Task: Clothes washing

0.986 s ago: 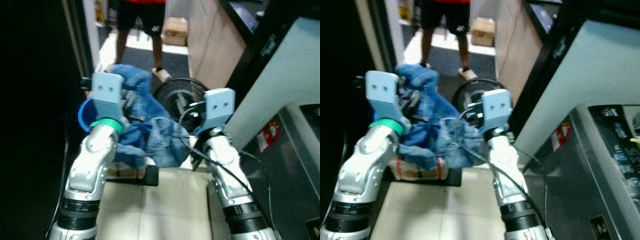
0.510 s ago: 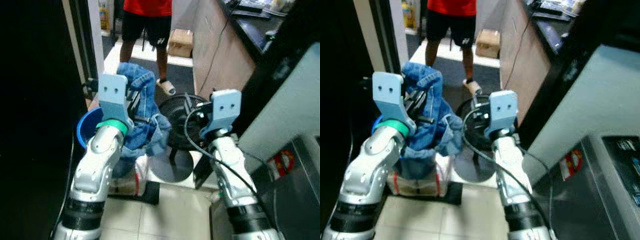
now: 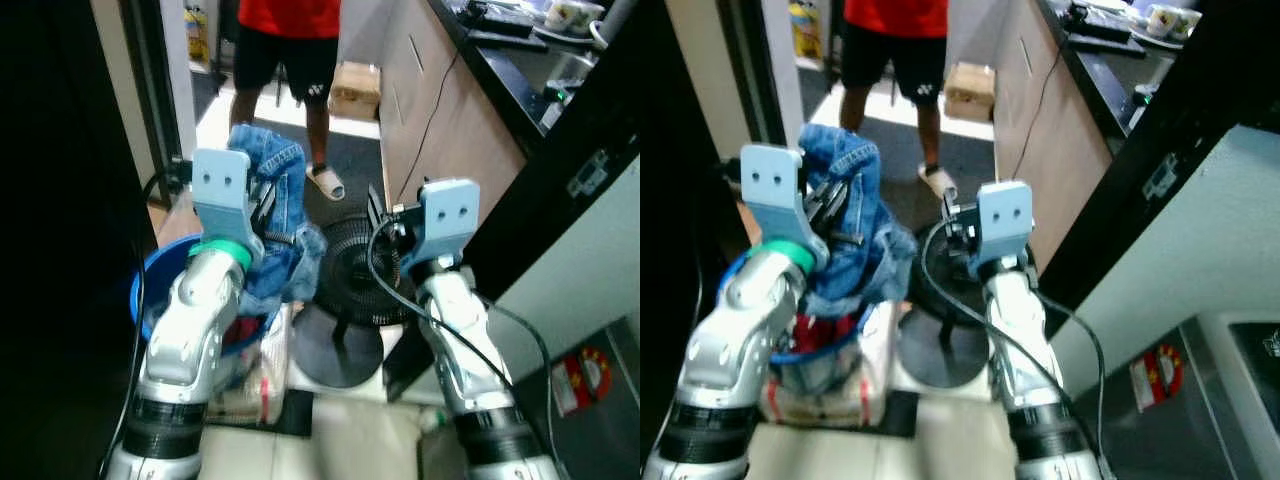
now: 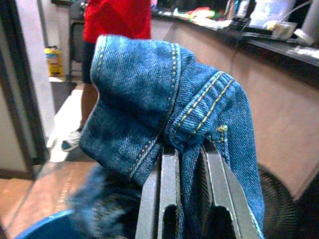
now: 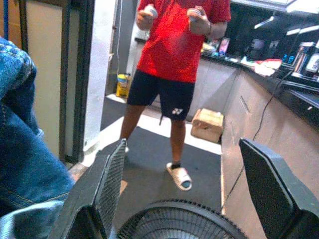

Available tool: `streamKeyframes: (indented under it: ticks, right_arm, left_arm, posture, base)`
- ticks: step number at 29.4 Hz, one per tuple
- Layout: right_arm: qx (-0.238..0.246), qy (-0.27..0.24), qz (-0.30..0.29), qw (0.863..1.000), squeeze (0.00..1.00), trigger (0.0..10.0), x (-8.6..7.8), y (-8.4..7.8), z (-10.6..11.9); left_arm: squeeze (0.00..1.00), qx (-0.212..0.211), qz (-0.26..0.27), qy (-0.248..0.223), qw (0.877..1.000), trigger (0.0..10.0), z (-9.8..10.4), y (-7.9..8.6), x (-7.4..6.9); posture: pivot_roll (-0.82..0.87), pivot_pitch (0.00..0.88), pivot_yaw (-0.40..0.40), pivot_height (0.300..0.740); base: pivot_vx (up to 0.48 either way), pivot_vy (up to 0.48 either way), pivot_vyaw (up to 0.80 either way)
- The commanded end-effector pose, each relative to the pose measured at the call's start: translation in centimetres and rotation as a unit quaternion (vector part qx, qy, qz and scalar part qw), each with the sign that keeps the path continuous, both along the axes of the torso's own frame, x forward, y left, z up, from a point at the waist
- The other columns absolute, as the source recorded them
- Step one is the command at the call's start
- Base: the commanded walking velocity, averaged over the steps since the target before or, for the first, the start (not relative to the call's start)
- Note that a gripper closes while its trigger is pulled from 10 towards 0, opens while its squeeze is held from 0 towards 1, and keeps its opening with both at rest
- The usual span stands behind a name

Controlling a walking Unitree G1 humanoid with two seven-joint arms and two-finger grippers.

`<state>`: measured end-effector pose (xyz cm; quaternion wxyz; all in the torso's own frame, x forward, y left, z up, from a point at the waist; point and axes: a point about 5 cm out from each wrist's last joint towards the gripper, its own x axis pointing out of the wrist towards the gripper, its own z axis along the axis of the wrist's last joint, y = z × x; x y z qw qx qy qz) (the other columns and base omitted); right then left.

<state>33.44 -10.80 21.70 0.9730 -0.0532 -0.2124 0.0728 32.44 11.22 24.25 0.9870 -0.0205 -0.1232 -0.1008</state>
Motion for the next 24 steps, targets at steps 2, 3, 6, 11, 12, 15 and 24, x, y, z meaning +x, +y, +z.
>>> streamKeyframes:
  ticks: [2,3,6,11,12,15,24]
  right_arm:
    - [-0.008,-0.001,-0.014,1.000,0.00,10.0,0.0,-0.7,-0.2]
    - [-0.008,-0.004,-0.018,1.000,0.00,10.0,0.0,-0.7,-0.1]
    - [-0.007,-0.007,-0.021,1.000,0.00,10.0,0.0,-0.7,-0.1]
    - [0.004,-0.014,-0.043,0.999,0.00,10.0,-0.3,-1.1,-0.2]
    - [0.006,-0.014,-0.052,0.999,0.00,10.0,-0.4,-1.4,-0.3]
    - [0.008,-0.015,-0.060,0.998,0.00,10.0,-0.5,-1.6,-0.3]
    - [0.021,-0.020,-0.088,0.996,0.00,10.0,-0.9,-2.6,-0.4]
  left_arm:
    - [0.00,0.000,-0.018,-0.005,1.000,10.0,0.2,-0.6,-0.1]
    - [0.00,0.008,-0.033,0.001,0.999,10.0,0.0,-0.9,-0.1]
    - [0.00,0.015,-0.046,0.004,0.999,10.0,-0.2,-1.1,-0.1]
    - [0.00,0.032,-0.083,0.020,0.996,10.0,-0.8,-1.6,0.4]
    - [0.00,0.039,-0.093,0.021,0.995,10.0,-0.9,-1.9,0.5]
    - [0.00,0.045,-0.101,0.022,0.994,10.0,-0.9,-2.1,0.6]
    - [0.00,0.058,-0.129,0.009,0.990,10.0,-0.2,-3.3,1.0]
  posture:
    - [0.09,0.034,-0.023,0.740]
    - [0.09,0.022,0.002,0.740]
    - [0.09,0.018,0.011,0.740]
    - [0.07,0.000,0.073,0.740]
    - [0.06,0.000,0.092,0.740]
    - [0.05,0.000,0.097,0.740]
    - [0.01,0.000,0.144,0.740]
  base:
    - [0.000,0.000,0.00]
    - [0.000,0.000,0.00]
    - [0.000,0.000,0.00]
    - [0.000,0.000,0.00]
    - [0.000,0.000,0.00]
    - [0.000,0.000,0.00]
    - [0.000,0.000,-0.25]
